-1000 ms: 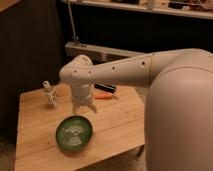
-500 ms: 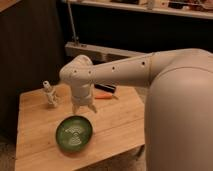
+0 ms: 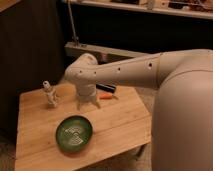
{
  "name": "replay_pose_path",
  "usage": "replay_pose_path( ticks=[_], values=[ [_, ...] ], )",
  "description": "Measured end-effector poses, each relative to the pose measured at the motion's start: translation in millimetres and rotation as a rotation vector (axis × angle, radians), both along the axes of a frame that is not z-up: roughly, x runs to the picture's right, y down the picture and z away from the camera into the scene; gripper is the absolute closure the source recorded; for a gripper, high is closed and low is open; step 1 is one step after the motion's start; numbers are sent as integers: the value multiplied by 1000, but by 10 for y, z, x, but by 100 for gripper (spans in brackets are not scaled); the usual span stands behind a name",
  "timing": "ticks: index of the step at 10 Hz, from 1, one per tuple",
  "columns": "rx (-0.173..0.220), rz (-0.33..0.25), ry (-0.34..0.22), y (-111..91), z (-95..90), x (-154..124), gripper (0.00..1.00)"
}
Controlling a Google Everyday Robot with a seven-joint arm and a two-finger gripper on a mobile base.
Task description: Push the eraser across the table
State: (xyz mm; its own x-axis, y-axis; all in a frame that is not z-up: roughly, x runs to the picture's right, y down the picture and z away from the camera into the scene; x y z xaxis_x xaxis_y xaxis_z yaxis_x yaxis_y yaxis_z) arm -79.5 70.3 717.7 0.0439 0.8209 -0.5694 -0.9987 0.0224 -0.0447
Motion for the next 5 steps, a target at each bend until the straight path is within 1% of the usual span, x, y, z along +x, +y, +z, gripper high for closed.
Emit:
replay_pose_path(
  ticks=[3,5],
  values=[
    [98,40,38,-575,320,423,35],
    [179,62,46,-953,526,713,35]
  ],
)
